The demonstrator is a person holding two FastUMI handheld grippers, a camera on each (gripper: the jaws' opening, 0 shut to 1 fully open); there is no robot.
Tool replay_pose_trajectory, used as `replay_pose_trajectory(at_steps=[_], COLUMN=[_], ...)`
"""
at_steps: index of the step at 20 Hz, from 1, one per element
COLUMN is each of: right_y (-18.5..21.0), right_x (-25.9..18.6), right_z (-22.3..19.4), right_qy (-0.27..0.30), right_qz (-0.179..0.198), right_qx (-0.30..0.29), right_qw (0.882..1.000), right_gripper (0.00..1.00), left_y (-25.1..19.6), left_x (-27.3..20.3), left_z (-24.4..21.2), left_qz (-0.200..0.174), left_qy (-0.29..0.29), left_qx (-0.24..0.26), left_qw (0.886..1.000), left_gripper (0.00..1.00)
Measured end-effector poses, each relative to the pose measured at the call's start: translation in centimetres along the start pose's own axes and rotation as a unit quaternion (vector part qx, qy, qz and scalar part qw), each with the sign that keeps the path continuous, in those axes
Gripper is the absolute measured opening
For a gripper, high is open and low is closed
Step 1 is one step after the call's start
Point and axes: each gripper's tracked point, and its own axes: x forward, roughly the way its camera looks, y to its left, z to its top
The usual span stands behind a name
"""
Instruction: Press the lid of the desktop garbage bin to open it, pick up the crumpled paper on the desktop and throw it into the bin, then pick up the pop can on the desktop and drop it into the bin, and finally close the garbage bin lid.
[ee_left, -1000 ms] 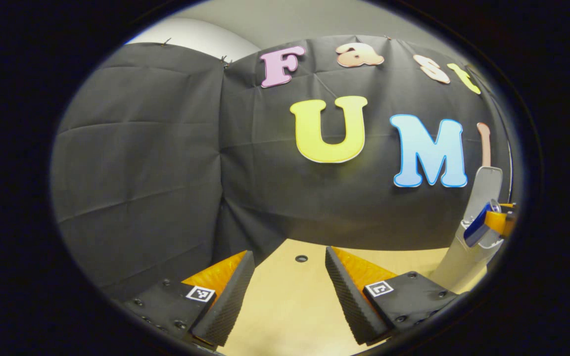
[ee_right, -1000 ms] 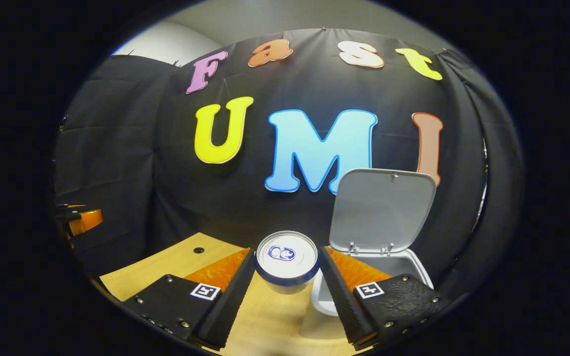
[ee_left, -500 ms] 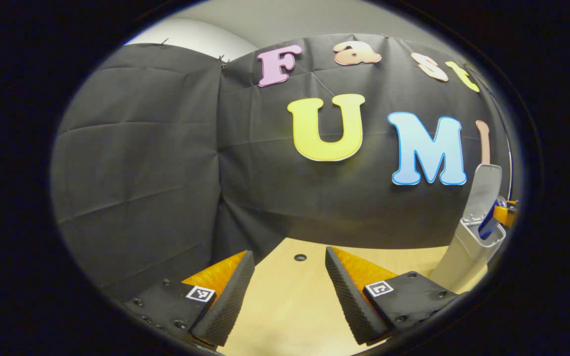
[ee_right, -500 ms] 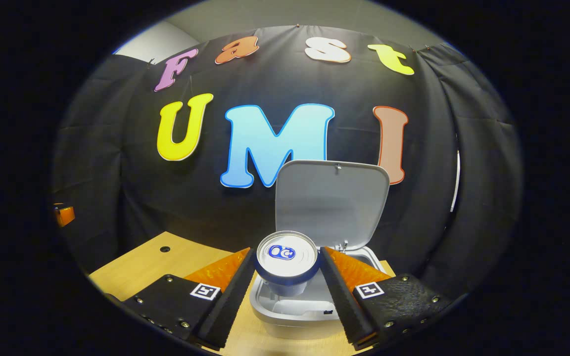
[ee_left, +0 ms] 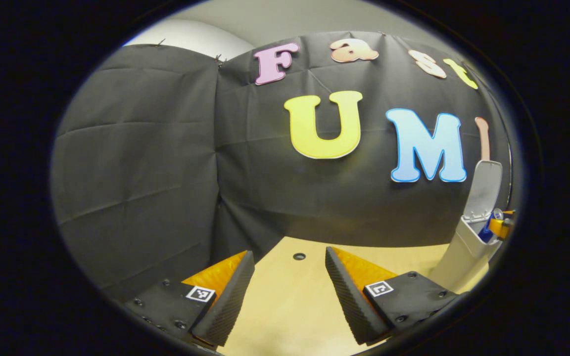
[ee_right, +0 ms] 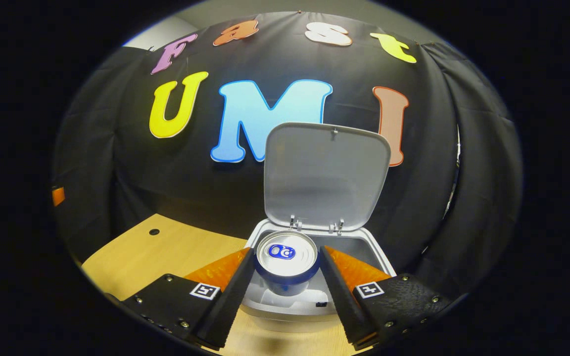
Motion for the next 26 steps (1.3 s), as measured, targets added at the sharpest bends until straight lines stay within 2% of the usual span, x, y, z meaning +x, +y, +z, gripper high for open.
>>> replay_pose_trajectory(at_steps=[1, 7, 17, 18, 21, 22, 26], right_y=[-0.1, -0.7, -2.0, -2.0, -2.0, -2.1, -1.8], right_x=[0.3, 1.8, 2.8, 2.9, 3.2, 3.3, 4.0], right_z=[-0.7, -3.2, -3.9, -3.9, -3.7, -3.7, -3.6], right_qy=[0.007, 0.034, 0.044, 0.043, 0.039, 0.038, 0.034], right_qz=[-0.002, -0.010, -0.018, -0.019, -0.021, -0.021, -0.016], right_qx=[-0.001, 0.014, 0.060, 0.058, 0.053, 0.053, 0.054], right_qw=[1.000, 0.999, 0.997, 0.997, 0.998, 0.998, 0.998], right_gripper=[0.84, 0.85, 0.84, 0.84, 0.85, 0.84, 0.84], left_y=[0.0, 0.2, 0.4, 0.4, 0.7, 0.8, 1.2], left_x=[-0.1, 0.2, 0.0, -0.1, -0.2, -0.3, -0.6], left_z=[0.0, -0.1, -0.1, -0.1, -0.1, -0.2, -0.4], left_qz=[-0.001, 0.003, 0.006, 0.007, 0.010, 0.011, 0.015], left_qy=[0.000, 0.004, 0.006, 0.006, 0.007, 0.008, 0.009], left_qx=[0.001, 0.002, 0.000, 0.001, -0.001, -0.002, -0.005], left_qw=[1.000, 1.000, 1.000, 1.000, 1.000, 1.000, 1.000], left_gripper=[1.00, 1.00, 1.00, 0.95, 0.95, 1.00, 1.00])
